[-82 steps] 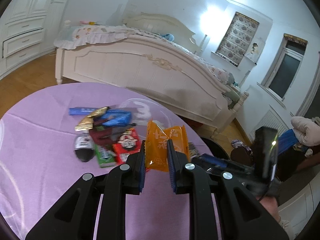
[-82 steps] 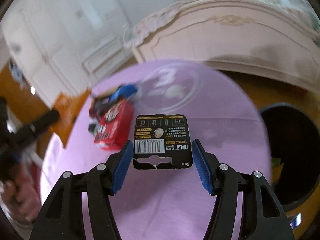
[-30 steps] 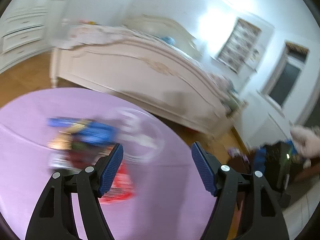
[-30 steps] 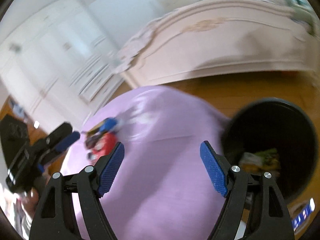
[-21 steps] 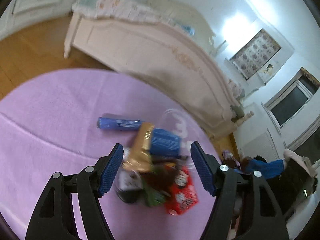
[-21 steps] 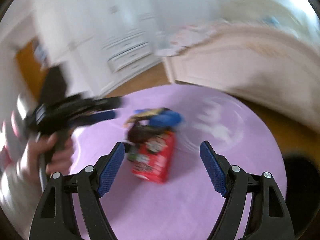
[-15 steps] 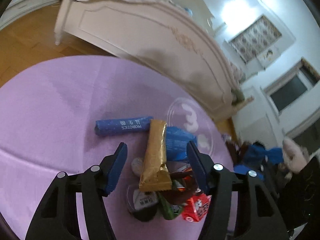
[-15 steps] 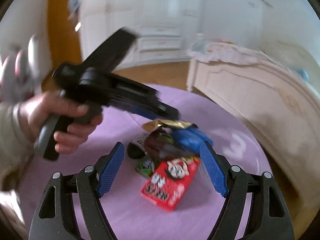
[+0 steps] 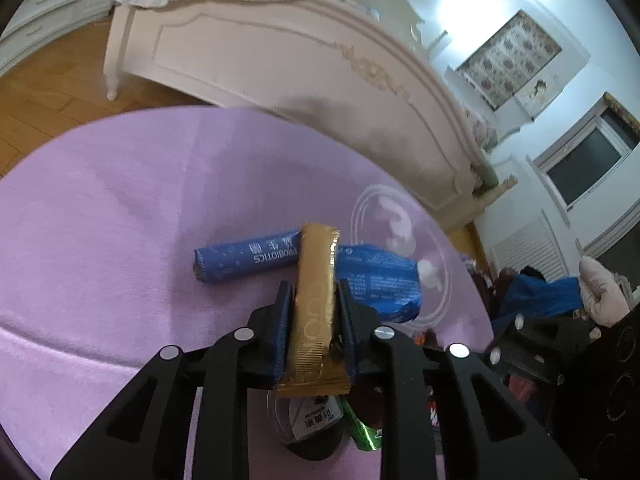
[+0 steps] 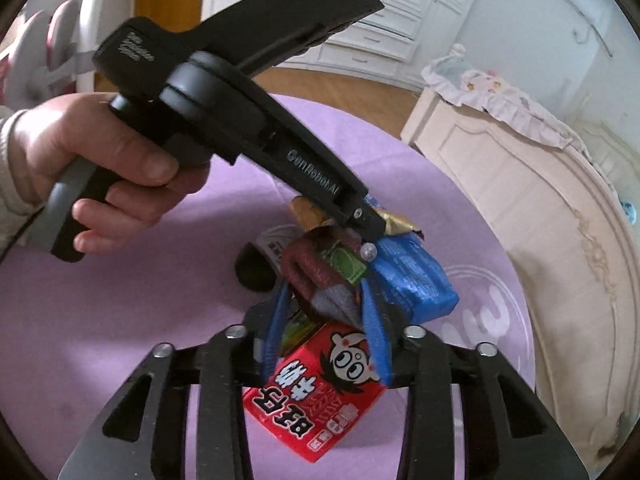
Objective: Collect trash
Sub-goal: 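Grasp the gold wrapper with the left tool while the right tool grasps the dark red toy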
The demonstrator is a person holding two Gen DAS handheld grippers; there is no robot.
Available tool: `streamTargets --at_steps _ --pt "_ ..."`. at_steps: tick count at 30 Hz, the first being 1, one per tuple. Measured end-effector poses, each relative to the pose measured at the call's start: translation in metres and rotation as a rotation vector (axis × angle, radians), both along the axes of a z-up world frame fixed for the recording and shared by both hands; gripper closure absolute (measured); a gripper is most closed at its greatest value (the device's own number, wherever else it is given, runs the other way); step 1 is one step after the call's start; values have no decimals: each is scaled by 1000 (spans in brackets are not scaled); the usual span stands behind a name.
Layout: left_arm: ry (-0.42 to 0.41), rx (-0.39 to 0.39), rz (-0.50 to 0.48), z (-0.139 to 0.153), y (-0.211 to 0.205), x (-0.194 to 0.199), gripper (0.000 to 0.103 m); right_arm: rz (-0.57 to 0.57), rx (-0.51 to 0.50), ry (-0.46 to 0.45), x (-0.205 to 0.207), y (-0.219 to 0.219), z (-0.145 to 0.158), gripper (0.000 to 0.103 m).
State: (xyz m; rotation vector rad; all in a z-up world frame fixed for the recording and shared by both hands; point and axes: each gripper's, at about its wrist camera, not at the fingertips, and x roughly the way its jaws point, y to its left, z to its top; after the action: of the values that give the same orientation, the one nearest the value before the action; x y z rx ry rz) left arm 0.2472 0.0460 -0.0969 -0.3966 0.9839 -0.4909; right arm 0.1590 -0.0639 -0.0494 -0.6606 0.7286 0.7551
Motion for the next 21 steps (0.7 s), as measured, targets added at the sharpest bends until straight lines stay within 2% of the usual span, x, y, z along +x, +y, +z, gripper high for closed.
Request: streamTargets --at_steps 4,10,13,17,21 --pt "-62 -8 49 17 9 -15 81 -9 79 -8 -18 -11 14 77" --pt "-149 -28 111 48 20 -49 81 -72 315 26 -45 -53 45 77" --pt "-201 -15 123 63 12 -68 81 -158 461 34 -61 -85 57 77" --pt "-273 49 117 80 -20 -96 81 -283 598 33 -66 -125 68 77" --pt "-330 89 58 88 -65 -116 81 -409 740 53 -73 -175 69 77"
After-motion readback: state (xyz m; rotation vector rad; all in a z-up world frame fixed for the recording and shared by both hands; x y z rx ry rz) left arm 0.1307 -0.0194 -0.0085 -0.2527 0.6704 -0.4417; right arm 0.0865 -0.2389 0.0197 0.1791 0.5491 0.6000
